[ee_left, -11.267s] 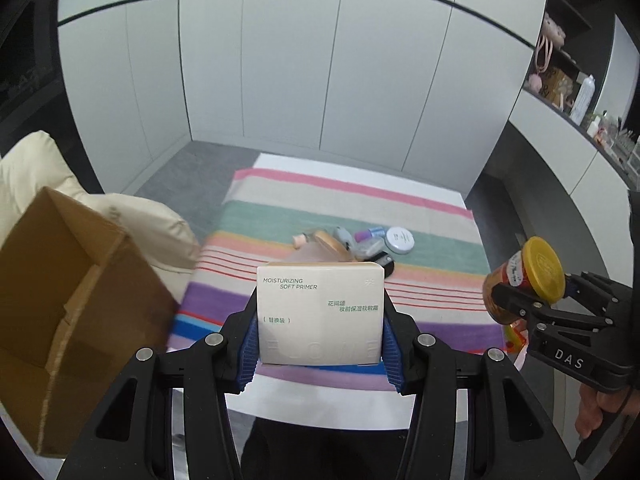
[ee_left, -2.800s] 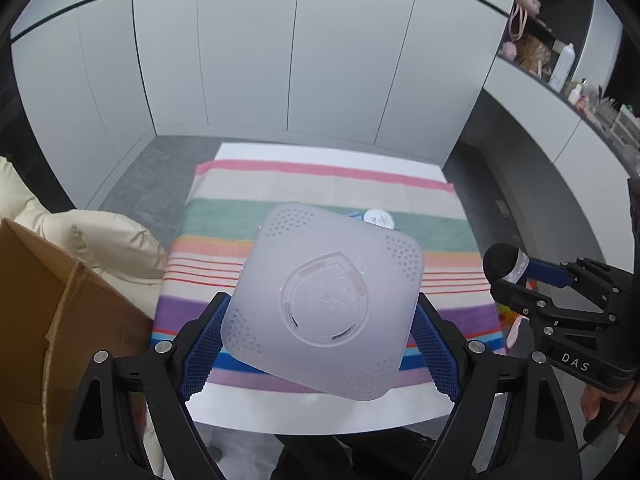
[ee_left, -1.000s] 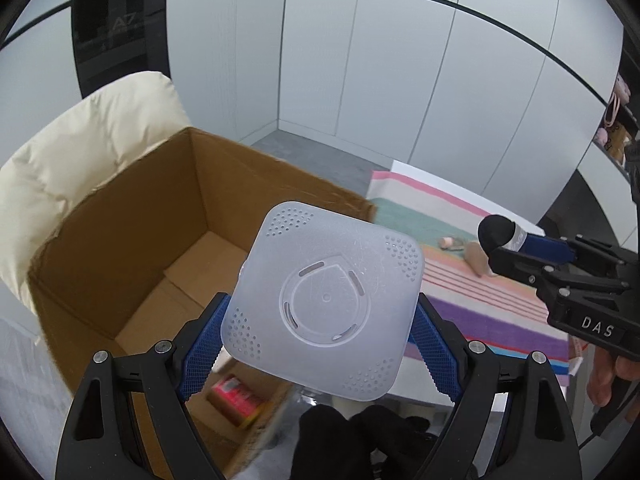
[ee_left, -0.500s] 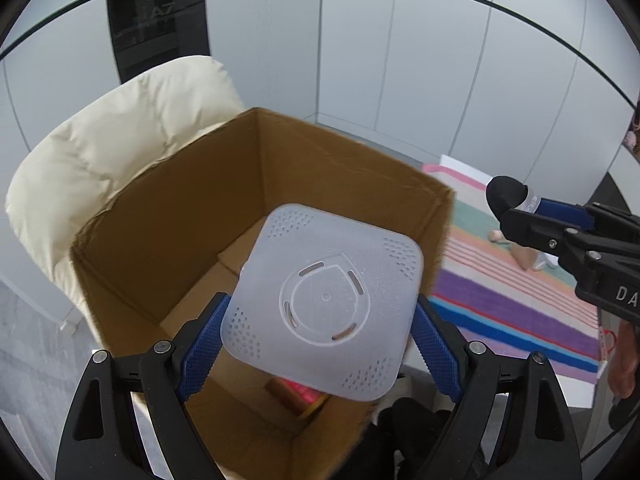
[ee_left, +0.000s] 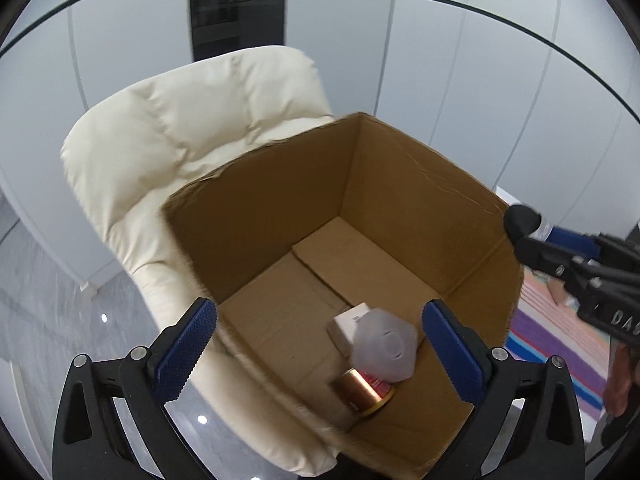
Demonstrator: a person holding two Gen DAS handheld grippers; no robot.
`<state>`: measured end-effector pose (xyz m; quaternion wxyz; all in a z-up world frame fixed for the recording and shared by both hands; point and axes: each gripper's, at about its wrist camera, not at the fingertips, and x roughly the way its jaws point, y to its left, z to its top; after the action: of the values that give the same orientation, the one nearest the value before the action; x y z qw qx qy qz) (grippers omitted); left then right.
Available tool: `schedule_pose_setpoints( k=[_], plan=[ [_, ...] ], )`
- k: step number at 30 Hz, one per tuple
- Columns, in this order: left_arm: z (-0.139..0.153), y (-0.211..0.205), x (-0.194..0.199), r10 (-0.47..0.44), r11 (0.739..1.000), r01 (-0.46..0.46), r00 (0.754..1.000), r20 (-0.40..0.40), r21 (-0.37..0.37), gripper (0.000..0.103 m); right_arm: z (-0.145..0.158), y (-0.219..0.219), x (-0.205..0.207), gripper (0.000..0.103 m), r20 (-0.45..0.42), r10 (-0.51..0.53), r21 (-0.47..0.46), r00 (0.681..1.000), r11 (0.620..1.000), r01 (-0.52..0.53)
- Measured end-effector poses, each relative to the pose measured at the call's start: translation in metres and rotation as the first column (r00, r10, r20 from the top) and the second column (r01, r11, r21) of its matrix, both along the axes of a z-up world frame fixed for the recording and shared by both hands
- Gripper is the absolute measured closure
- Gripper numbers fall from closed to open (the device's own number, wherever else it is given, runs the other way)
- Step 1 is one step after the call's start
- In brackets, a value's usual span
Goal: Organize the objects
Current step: 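Lower the black puff into the cardboard box and open the right tool, then move both open tools back over the rug toward the remaining cosmetics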
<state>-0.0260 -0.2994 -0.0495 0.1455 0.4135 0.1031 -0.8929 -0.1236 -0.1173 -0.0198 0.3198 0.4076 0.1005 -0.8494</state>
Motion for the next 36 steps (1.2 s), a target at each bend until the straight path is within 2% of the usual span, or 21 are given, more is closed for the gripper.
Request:
schedule_pose_setpoints(
  k=[11, 14, 16, 18, 22, 28, 36],
  plan=[
    [0.011, -0.046, 0.030, 0.079, 0.997, -0.078, 0.996, -0.043, 0.024, 0.000, -0.013, -0.049, 0.008, 0.053, 0.024, 0.083, 0.046, 0.996, 0.995, -0.084],
    [0.010, -0.048, 0.031, 0.077, 0.997, -0.076, 0.996, -0.042, 0.015, 0.000, -0.020, -0.056, 0.010, 0.048, 0.033, 0.088, 0.068, 0.996, 0.994, -0.090],
    [0.010, -0.049, 0.031, 0.078, 0.997, -0.078, 0.996, -0.041, 0.012, 0.000, -0.021, -0.058, 0.011, 0.027, 0.014, 0.083, 0.079, 0.996, 0.993, -0.084],
    [0.009, -0.051, 0.030, 0.081, 0.997, -0.080, 0.996, -0.043, 0.016, 0.000, -0.019, -0.056, 0.011, 0.015, -0.016, 0.064, 0.083, 0.998, 0.995, -0.063],
    [0.010, -0.050, 0.027, 0.070, 0.997, -0.069, 0.996, -0.047, 0.022, 0.000, -0.018, -0.049, 0.006, 0.006, -0.031, 0.027, 0.077, 0.999, 0.997, -0.025],
    [0.011, -0.036, 0.007, 0.028, 1.000, -0.027, 0.999, -0.046, 0.015, 0.000, -0.018, -0.029, -0.008, 0.004, -0.030, -0.005, 0.088, 1.000, 0.996, 0.008],
    [0.009, 0.008, -0.030, -0.064, 0.998, 0.064, 0.997, -0.042, -0.002, 0.000, -0.019, 0.025, -0.035, 0.004, 0.010, -0.116, 0.072, 0.993, 0.991, 0.115]
  ],
)
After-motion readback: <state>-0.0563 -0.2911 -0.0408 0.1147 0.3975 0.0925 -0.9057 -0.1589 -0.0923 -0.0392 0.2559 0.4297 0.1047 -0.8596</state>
